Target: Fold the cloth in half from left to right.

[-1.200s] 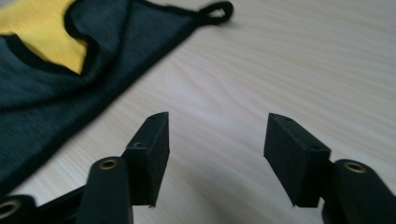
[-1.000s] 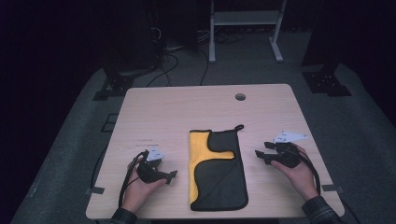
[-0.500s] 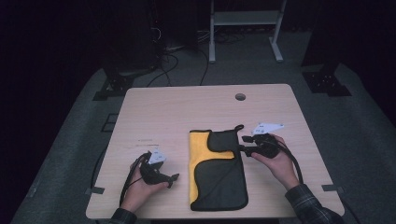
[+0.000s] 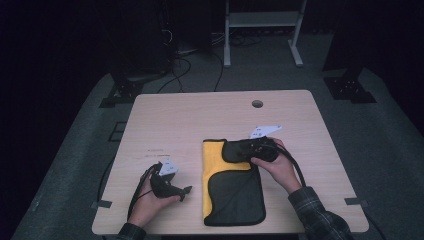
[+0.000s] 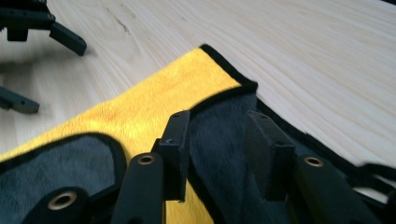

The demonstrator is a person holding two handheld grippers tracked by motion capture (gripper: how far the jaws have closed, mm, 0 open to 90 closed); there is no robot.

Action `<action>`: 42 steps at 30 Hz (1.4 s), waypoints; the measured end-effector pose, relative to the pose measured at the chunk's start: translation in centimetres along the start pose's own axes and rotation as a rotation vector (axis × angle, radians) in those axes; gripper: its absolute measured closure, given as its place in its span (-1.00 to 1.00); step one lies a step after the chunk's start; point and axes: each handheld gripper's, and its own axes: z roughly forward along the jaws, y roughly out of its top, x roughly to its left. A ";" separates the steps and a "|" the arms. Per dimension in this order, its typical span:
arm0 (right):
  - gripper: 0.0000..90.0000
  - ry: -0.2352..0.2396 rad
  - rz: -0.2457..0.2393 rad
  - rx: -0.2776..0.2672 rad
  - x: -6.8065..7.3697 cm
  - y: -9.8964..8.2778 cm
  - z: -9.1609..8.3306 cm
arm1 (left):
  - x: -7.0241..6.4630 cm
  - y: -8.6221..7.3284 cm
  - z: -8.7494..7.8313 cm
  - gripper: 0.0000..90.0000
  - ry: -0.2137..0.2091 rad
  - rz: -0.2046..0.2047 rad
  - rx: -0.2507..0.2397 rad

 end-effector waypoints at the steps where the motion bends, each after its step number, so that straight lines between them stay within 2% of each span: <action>1: 0.33 0.010 -0.005 0.010 0.1 0.1 0.3 | 0.0 0.0 0.0 -1.00 0.000 0.000 0.000; 3: 0.33 0.011 -0.030 0.029 0.3 0.1 1.1 | 0.0 0.0 0.0 -1.00 0.000 0.000 0.000; 12: 0.39 0.045 -0.059 0.091 1.6 -0.1 4.1 | 0.0 0.0 0.0 -1.00 0.001 0.001 -0.001; 16: 0.44 0.042 -0.056 0.089 1.9 -0.2 5.1 | 0.0 0.0 0.0 -1.00 0.000 -0.002 -0.004; 20: 0.53 0.008 -0.086 0.127 2.3 -0.6 6.1 | 0.0 0.0 0.0 -1.00 0.001 -0.001 -0.003; 25: 0.80 -0.033 -0.104 0.121 2.3 -0.6 6.1 | 0.0 0.0 0.0 -1.00 0.000 -0.001 -0.003; 31: 0.85 -0.043 -0.077 0.080 1.9 0.0 4.9 | 0.0 0.0 0.0 -1.00 0.001 0.004 0.001; 36: 0.86 -0.084 -0.051 0.050 0.3 0.5 3.2 | 0.0 0.0 0.0 -1.00 0.001 0.002 0.000; 42: 0.86 -0.141 0.027 0.033 -2.3 0.0 1.9 | 0.0 0.0 0.0 -1.00 0.000 -0.001 -0.001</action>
